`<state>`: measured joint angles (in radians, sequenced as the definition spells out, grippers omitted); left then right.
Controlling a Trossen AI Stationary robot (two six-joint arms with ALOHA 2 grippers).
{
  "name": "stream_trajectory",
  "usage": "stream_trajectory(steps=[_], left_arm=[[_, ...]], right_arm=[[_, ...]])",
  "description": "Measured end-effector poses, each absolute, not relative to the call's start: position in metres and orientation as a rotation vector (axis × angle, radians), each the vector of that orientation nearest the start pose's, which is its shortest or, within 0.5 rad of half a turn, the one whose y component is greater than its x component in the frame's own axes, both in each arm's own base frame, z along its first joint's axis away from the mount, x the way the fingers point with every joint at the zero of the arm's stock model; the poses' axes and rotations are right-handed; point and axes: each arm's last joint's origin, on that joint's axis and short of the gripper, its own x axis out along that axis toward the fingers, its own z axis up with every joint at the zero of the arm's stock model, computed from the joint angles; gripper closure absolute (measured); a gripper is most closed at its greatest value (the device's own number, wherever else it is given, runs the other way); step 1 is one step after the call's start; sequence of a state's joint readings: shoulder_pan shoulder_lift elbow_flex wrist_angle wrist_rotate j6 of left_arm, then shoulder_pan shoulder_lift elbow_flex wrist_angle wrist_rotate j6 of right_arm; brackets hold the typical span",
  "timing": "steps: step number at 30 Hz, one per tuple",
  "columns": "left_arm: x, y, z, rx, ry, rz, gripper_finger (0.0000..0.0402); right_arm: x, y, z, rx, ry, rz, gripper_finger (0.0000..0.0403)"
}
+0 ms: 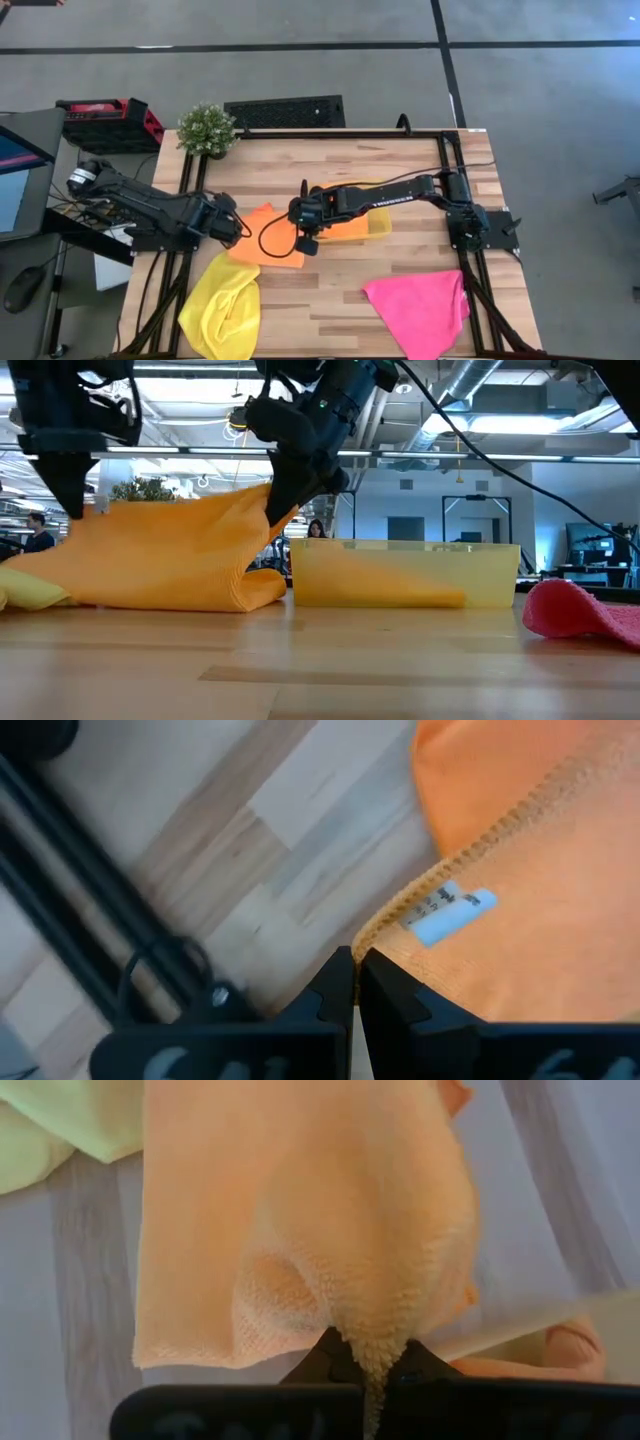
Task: Fold microfiber towels
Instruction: Fold the orange microfiber towel
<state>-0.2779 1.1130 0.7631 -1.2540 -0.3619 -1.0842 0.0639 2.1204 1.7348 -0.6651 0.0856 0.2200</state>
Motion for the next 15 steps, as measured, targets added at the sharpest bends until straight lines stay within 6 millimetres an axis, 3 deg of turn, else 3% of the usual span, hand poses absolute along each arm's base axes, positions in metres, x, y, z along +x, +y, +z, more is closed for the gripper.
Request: stream_trajectory(steps=[7, 15], left_arm=[[0.159, -0.026, 0.218, -0.345, 1.206, 0.773, 0.04], [0.16, -0.017, 0.219, -0.314, 1.183, 0.824, 0.0391]], right_arm=[[0.455, 0.026, 0.208, 0.145, 1.038, -0.151, 0.0392], [0.455, 0.025, 0.209, 0.173, 1.034, -0.169, 0.0391]])
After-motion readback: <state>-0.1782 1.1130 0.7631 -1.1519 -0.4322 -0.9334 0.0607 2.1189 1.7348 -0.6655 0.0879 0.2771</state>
